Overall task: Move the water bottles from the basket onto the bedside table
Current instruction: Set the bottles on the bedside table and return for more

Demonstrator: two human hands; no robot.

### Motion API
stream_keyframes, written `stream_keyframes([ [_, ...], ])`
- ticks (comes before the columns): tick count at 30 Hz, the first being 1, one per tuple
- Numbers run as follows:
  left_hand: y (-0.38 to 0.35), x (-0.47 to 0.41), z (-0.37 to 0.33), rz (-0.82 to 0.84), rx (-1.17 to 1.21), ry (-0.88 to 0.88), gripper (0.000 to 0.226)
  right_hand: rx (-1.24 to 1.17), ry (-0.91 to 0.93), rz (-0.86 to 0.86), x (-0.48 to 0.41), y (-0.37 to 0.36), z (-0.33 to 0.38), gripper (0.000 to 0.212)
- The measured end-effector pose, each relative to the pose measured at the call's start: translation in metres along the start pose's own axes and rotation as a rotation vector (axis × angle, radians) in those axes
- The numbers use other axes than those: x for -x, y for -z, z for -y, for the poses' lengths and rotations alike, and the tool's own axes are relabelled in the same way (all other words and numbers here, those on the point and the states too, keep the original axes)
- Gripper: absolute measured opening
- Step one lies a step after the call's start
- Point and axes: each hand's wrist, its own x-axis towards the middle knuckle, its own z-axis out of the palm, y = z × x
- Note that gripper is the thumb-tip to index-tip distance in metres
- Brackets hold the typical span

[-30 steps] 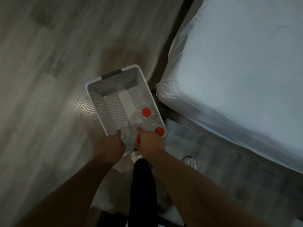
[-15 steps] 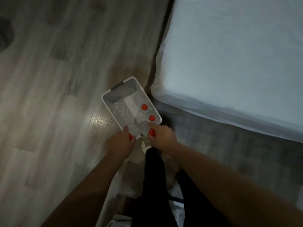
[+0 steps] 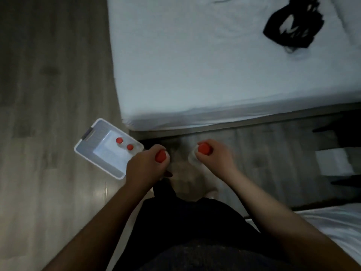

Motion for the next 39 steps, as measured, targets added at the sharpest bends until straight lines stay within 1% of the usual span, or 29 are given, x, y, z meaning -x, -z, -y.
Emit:
stream_keyframes([
  [4,-0.026,0.003,-0.071,-0.004,0.186,-0.139,0.021,-0.162,-0.081,-0.225,0.037,0.068,-0.054,0.02],
  [6,-0.044,0.005,-0.11,-0.026,0.221,-0.243,0.023,-0.266,-0.088,-0.325,0.056,0.1,-0.08,0.018],
  [8,-0.063,0.01,-0.153,-0.026,0.27,-0.297,0.017,-0.329,-0.095,-0.377,0.075,0.132,-0.105,0.022],
  [10,-0.081,0.016,-0.193,-0.012,0.331,-0.311,0.011,-0.361,-0.102,-0.424,0.09,0.161,-0.13,0.017],
  [12,-0.103,0.02,-0.231,0.016,0.383,-0.352,0.012,-0.365,-0.108,-0.494,0.104,0.189,-0.155,0.015],
  [14,-0.123,0.025,-0.265,0.07,0.413,-0.381,0.02,-0.38,-0.117,-0.561,0.118,0.213,-0.179,0.015],
  [16,-0.14,0.031,-0.297,0.132,0.436,-0.42,0.018,-0.393,-0.147,-0.603,0.131,0.235,-0.2,0.013],
  [18,-0.155,0.035,-0.326,0.189,0.452,-0.472,0.016,-0.407,-0.202,-0.641,0.142,0.252,-0.22,0.017],
  [20,-0.168,0.037,-0.352,0.247,0.454,-0.51,0.014,-0.419,-0.248,-0.691,0.151,0.266,-0.238,0.023],
  [21,-0.175,0.037,-0.363,0.276,0.451,-0.529,0.013,-0.423,-0.259,-0.718,0.155,0.272,-0.246,0.023],
  [25,-0.198,0.033,-0.404,0.375,0.427,-0.612,0.012,-0.432,-0.324,-0.793,0.163,0.292,-0.276,0.013],
  [30,-0.236,0.017,-0.455,0.482,0.367,-0.661,0.015,-0.447,-0.409,-0.857,0.165,0.317,-0.311,0.014],
  [34,-0.27,-0.004,-0.5,0.524,0.338,-0.711,0.023,-0.44,-0.513,-0.912,0.153,0.338,-0.346,0.015],
  [37,-0.295,-0.028,-0.539,0.604,0.32,-0.749,0.019,-0.428,-0.595,-0.919,0.134,0.359,-0.376,0.021],
  [39,-0.311,-0.048,-0.567,0.662,0.275,-0.824,0.017,-0.432,-0.646,-0.931,0.119,0.378,-0.393,0.025],
])
